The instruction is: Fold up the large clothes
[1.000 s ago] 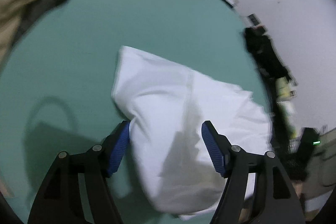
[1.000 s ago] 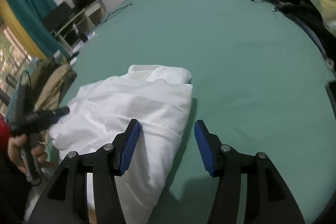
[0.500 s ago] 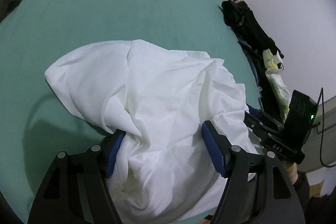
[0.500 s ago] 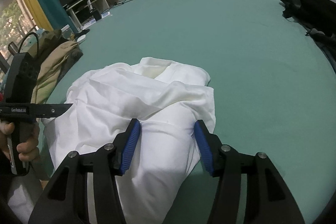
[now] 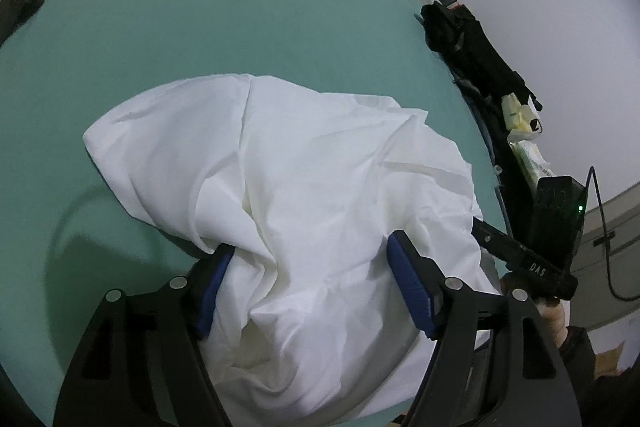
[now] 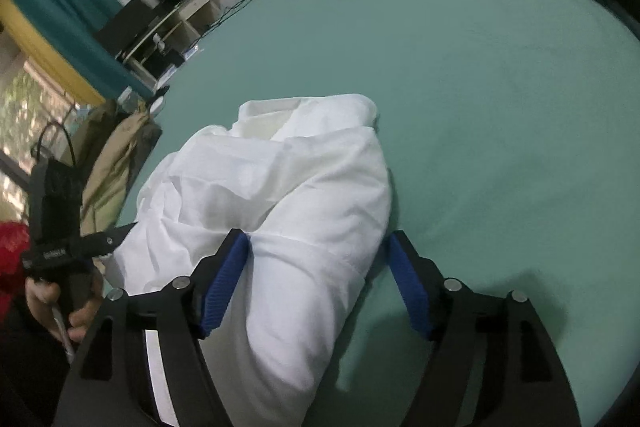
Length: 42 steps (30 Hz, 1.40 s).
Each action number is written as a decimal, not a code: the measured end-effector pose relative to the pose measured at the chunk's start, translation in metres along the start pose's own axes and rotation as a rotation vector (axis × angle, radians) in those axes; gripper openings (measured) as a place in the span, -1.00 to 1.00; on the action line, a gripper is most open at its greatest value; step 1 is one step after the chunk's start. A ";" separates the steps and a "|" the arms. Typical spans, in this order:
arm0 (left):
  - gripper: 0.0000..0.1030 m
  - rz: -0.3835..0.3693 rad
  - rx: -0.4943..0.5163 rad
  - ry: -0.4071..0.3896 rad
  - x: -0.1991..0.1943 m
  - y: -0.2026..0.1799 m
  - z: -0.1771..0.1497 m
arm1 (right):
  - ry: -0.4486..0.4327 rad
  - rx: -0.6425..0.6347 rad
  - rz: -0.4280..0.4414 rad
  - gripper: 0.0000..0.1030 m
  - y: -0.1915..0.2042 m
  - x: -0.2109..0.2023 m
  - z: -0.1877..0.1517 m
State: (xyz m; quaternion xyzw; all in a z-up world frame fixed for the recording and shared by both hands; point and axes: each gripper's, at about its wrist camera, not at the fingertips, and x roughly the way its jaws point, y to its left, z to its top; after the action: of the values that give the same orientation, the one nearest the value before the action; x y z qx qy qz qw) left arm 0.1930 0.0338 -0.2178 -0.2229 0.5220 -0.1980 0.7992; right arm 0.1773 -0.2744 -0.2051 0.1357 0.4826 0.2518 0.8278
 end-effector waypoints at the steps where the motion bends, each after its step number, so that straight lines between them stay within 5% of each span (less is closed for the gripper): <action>1: 0.47 -0.003 -0.002 0.002 0.000 0.001 0.001 | 0.001 -0.005 0.001 0.42 0.002 0.001 0.001; 8: 0.47 0.059 0.071 -0.030 0.002 -0.006 -0.002 | 0.011 -0.017 0.031 0.32 0.010 0.008 0.000; 13: 0.47 -0.062 0.059 -0.074 -0.016 -0.012 -0.007 | 0.011 -0.028 0.016 0.22 0.013 0.010 0.000; 18: 0.66 -0.054 0.111 -0.027 0.002 -0.031 -0.018 | 0.014 -0.029 0.017 0.07 0.013 0.011 0.001; 28: 0.68 0.091 0.200 -0.015 0.024 -0.051 -0.017 | 0.000 -0.004 0.024 -0.01 0.015 0.010 -0.001; 29: 0.64 0.115 0.224 -0.019 0.027 -0.055 -0.018 | -0.004 0.002 0.028 -0.01 0.015 0.010 -0.001; 32: 0.03 0.109 0.216 -0.039 0.025 -0.054 -0.016 | -0.017 0.033 0.052 0.03 0.012 0.010 -0.003; 35: -0.32 0.087 0.196 -0.041 0.024 -0.053 -0.014 | -0.030 0.032 0.044 0.00 0.014 0.008 -0.005; 37: -0.43 0.102 0.211 -0.048 0.022 -0.056 -0.016 | -0.040 0.032 0.054 -0.25 0.018 0.006 -0.005; 42: -0.56 0.129 0.229 -0.076 0.016 -0.063 -0.021 | -0.081 -0.023 0.028 -0.45 0.038 -0.005 -0.002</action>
State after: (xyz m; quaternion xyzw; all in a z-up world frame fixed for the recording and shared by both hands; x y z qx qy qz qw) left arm 0.1747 -0.0295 -0.2020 -0.1035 0.4783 -0.1960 0.8498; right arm 0.1627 -0.2456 -0.1847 0.1430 0.4437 0.2631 0.8446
